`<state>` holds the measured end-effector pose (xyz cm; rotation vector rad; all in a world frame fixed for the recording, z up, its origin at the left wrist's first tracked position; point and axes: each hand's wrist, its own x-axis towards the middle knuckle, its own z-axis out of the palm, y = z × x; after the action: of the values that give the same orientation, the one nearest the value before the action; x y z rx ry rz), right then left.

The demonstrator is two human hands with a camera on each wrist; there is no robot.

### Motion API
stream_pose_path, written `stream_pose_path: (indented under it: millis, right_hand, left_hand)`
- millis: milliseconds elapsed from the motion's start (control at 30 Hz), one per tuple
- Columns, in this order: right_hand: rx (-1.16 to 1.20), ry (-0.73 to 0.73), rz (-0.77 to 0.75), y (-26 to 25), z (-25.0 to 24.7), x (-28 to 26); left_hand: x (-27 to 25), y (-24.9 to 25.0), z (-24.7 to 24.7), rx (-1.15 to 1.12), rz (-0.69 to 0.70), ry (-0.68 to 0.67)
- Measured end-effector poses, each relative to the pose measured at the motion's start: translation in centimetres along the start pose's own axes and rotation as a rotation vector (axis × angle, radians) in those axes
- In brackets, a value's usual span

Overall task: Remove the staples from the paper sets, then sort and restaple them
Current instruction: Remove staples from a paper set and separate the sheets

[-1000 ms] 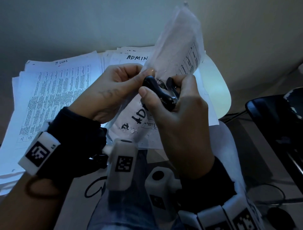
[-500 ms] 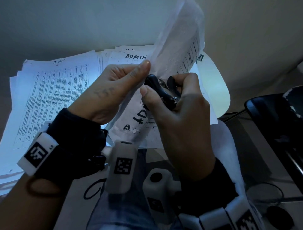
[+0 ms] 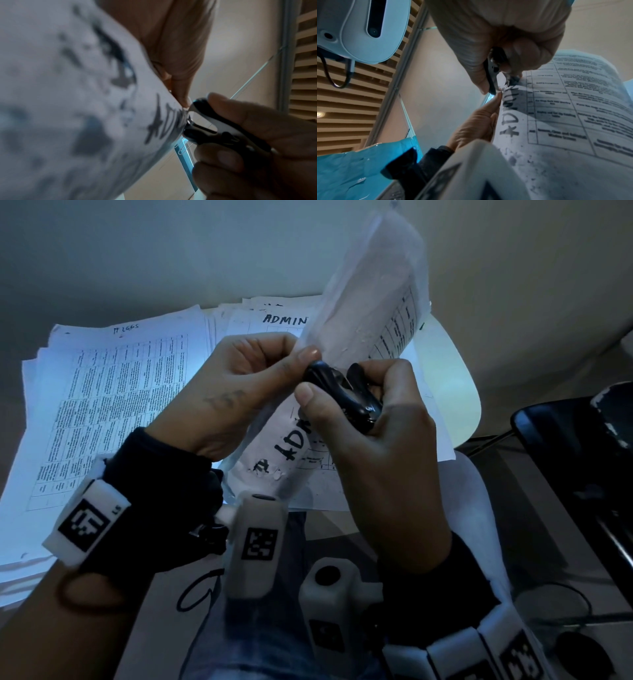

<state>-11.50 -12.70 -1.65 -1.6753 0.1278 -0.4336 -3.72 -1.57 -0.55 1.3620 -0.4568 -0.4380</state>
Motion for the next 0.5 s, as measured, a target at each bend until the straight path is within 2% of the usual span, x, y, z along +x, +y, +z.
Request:
stream_pose_path:
  millis: [233,500]
  right_hand:
    - [-0.005,0.039,-0.032,-0.21,0.11,-0.14]
    - [0.082,0.060,0.008,0.26,0.18,-0.10]
  left_hand:
    - [0.14,0.01,0.23,-0.013,0.041,-0.021]
    - [0.11,-0.53,-0.02,-0.008,0.045,0.000]
